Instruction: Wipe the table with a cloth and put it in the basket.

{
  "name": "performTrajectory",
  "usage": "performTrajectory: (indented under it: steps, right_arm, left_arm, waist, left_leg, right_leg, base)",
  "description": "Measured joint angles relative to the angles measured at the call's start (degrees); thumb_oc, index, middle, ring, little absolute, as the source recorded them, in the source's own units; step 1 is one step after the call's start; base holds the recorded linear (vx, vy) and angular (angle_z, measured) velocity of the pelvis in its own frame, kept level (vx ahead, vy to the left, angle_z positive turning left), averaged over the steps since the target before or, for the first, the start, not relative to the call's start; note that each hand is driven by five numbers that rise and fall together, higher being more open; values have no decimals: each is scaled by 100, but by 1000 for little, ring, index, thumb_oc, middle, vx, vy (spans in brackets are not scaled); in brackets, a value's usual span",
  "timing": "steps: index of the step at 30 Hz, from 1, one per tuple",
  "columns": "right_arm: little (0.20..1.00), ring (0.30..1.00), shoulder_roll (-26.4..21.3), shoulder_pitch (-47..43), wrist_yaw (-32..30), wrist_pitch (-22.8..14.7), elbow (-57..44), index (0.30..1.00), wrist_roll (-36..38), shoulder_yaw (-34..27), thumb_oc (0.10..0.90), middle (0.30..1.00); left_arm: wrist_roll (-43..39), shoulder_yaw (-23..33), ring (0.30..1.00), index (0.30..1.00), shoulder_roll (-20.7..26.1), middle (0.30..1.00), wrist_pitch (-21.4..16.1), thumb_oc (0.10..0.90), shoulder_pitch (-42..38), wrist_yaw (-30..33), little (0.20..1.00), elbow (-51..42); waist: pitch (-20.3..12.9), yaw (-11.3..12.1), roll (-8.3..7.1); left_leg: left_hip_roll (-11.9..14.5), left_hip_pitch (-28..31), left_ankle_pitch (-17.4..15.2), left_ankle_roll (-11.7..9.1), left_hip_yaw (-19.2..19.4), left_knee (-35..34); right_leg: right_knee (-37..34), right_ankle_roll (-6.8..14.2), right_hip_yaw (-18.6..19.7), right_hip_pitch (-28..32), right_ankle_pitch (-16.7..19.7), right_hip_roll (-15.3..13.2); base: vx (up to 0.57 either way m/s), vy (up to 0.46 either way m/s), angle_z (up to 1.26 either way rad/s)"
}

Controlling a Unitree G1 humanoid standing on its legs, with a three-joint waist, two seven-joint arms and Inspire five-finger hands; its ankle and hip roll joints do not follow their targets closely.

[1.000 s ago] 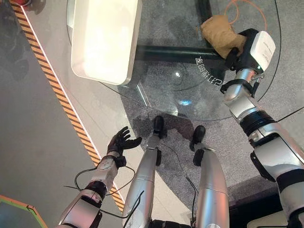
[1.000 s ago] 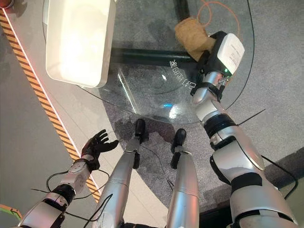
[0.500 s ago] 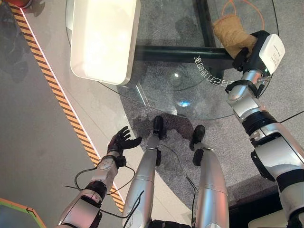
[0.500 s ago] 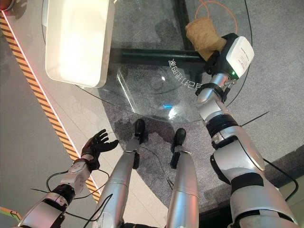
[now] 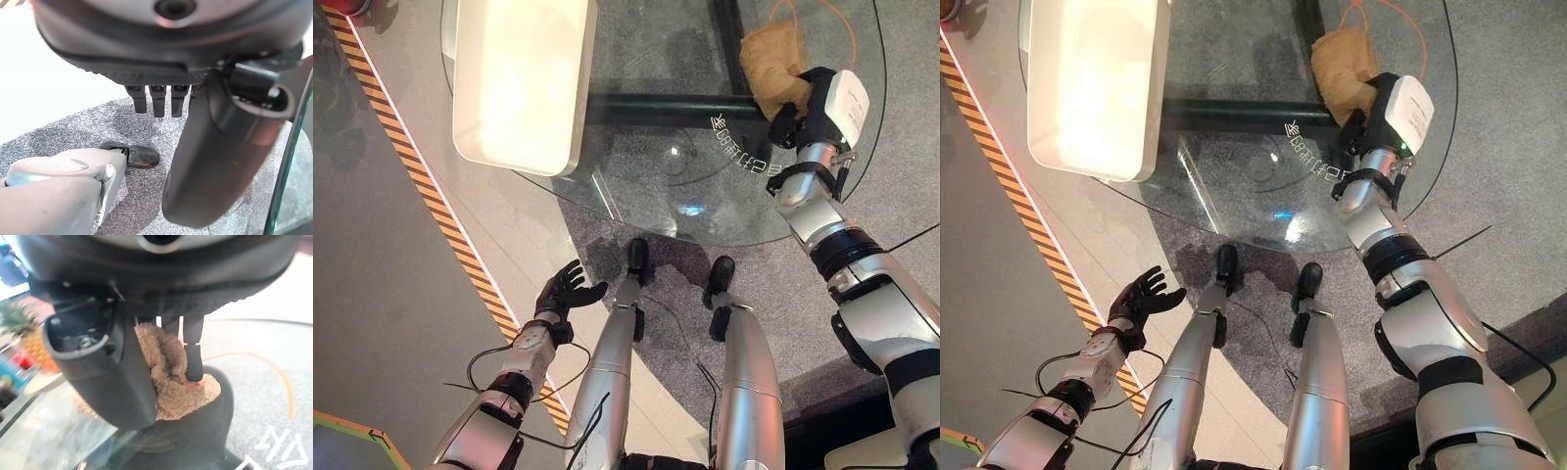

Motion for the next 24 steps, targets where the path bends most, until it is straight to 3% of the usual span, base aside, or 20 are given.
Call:
performTrajectory:
  steps: [8,14,24]
  right_arm:
    - [200,300,346,164,882,-10,-556,300,-380,572,100,300]
    - [200,300,646,412,1167,-115,-868,300,-483,754,100,300]
    - [200,300,714,590,1441,-116,-1088,300,-484,861,100,300]
  left_arm:
    - [15,-3,900,900,-24,900,-67,800,0,27,900,3]
    - [31,-4,900,900,-41,900,-69,800,-1,105,900,-54]
    - [34,-3,900,900,-61,900,-67,800,-8,151,900,-67]
  waist:
    - [-2,4,3]
    - [-2,45,4]
    - [-2,54,4]
  left_leg:
    - [26,161,36,-18,1,-112]
    - [31,167,80,-32,1,-196]
    - [29,182,88,-41,0,-198]
  right_leg:
    - [-7,-12,-1,110,0,-2]
    - [-13,-23,-32,95,-6,-14]
    - [24,-28,-34,96,-9,-17]
  base:
    - [0,0,0]
    - [1,9,2]
    - [0,0,0]
